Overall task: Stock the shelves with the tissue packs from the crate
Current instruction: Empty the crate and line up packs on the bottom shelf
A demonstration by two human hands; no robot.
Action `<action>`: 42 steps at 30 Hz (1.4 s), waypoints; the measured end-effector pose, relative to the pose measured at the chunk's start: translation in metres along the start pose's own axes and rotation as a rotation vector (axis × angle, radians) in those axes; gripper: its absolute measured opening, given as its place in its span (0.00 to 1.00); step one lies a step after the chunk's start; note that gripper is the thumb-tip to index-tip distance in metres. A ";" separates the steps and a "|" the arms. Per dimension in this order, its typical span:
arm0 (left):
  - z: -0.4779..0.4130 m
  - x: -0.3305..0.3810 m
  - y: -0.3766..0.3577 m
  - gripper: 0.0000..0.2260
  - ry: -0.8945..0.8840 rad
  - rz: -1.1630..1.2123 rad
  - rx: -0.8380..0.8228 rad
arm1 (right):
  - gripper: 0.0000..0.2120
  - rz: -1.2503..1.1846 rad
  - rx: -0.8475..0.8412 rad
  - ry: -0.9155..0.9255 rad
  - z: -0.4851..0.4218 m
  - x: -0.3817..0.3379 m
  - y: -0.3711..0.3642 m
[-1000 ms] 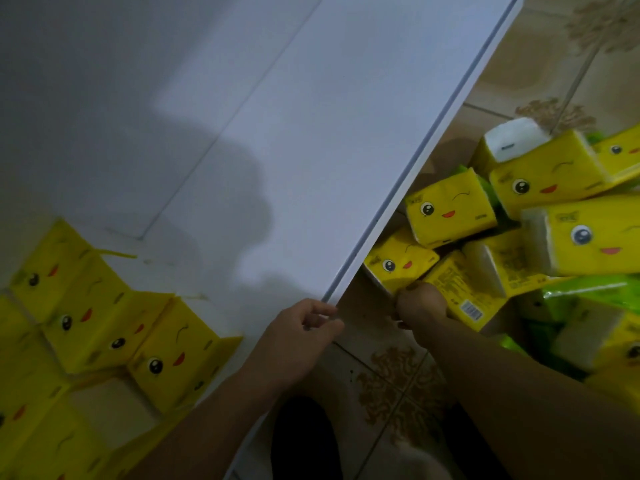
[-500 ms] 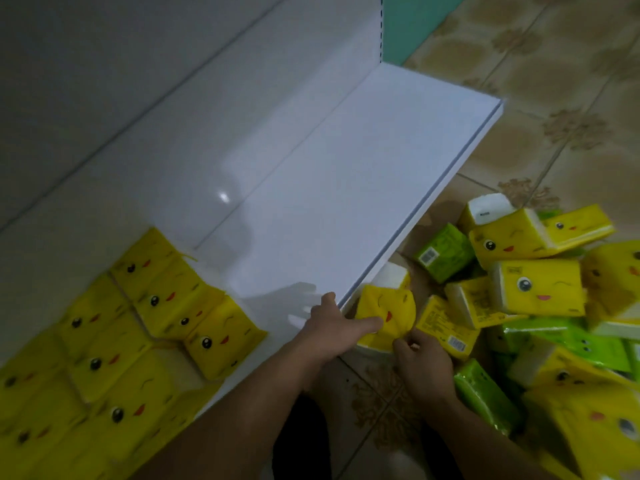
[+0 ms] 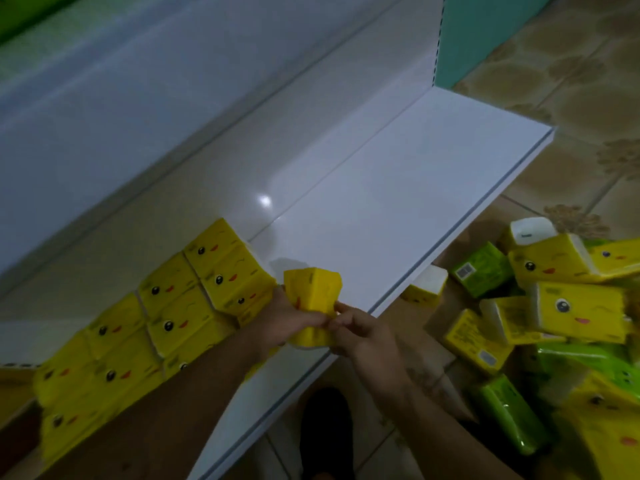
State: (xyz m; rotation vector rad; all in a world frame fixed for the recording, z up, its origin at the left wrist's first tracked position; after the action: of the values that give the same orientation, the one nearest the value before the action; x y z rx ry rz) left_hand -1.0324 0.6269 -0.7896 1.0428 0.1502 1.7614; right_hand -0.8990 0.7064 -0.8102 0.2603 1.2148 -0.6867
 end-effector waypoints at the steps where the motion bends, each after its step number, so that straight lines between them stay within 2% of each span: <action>1: -0.001 -0.004 0.009 0.54 0.025 -0.054 0.046 | 0.11 -0.042 -0.022 -0.055 -0.003 0.001 -0.005; 2: -0.001 -0.008 0.018 0.56 0.054 -0.159 0.102 | 0.11 -0.048 -0.041 -0.096 -0.006 0.003 -0.008; 4: -0.004 -0.019 0.038 0.58 0.080 -0.520 0.217 | 0.05 -0.033 -0.064 -0.158 -0.008 0.007 -0.009; 6: -0.005 -0.031 0.050 0.58 0.097 -0.860 0.262 | 0.05 -0.001 -0.048 -0.226 -0.012 0.018 -0.003; 8: -0.004 -0.039 0.049 0.57 0.072 -0.989 0.287 | 0.08 0.067 0.037 -0.291 -0.019 0.032 0.010; 12: -0.011 -0.036 0.024 0.42 -0.344 -1.251 0.317 | 0.09 0.223 0.122 -0.397 -0.039 0.060 0.050; 14: -0.018 -0.035 0.016 0.32 -0.378 -1.362 0.233 | 0.10 0.308 0.175 -0.449 -0.051 0.073 0.074; 16: -0.024 -0.035 0.014 0.26 -0.331 -1.363 0.189 | 0.09 0.431 0.222 -0.445 -0.063 0.080 0.096; 19: -0.029 -0.031 0.011 0.22 -0.290 -1.325 0.210 | 0.08 0.769 0.231 -0.412 -0.084 0.079 0.123; 21: -0.033 -0.030 0.005 0.21 -0.270 -1.363 0.243 | 0.17 0.971 0.242 -0.394 -0.099 0.079 0.139; 23: -0.037 -0.027 -0.002 0.20 -0.270 -1.411 0.291 | 0.19 1.133 0.254 -0.352 -0.111 0.081 0.150; 26: -0.042 -0.016 -0.015 0.25 -0.300 -1.454 0.323 | 0.18 1.375 0.119 -0.307 -0.126 0.086 0.151; 28: -0.038 -0.008 -0.031 0.27 -0.416 -1.485 0.307 | 0.20 1.507 -0.021 -0.305 -0.134 0.091 0.148; 31: -0.022 -0.004 -0.058 0.27 -0.569 -1.470 0.209 | 0.23 1.566 -0.104 -0.364 -0.138 0.101 0.149; 35: -0.014 -0.006 -0.079 0.26 -0.608 -1.446 0.087 | 0.25 1.627 -0.038 -0.330 -0.137 0.100 0.151; 38: -0.016 -0.003 -0.068 0.30 -0.565 -1.425 0.155 | 0.21 1.683 0.057 -0.238 -0.136 0.096 0.152; 42: -0.021 -0.005 -0.034 0.35 -0.430 -1.400 0.297 | 0.13 1.631 0.200 -0.159 -0.136 0.094 0.160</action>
State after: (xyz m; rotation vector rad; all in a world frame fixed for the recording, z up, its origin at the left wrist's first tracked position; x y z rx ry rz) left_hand -1.0231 0.6453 -0.8240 1.0562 0.6868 0.2472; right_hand -0.8890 0.8697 -0.9712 1.1513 0.4546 0.6045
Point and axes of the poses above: each hand's wrist, its own z-axis away from the middle knuckle, its own y-axis out of the back of the hand, x = y × z, the point moved 2 cm from there along -z, towards the middle knuckle, and after that the axes turned 1 degree about x, right-handed, at the moved point
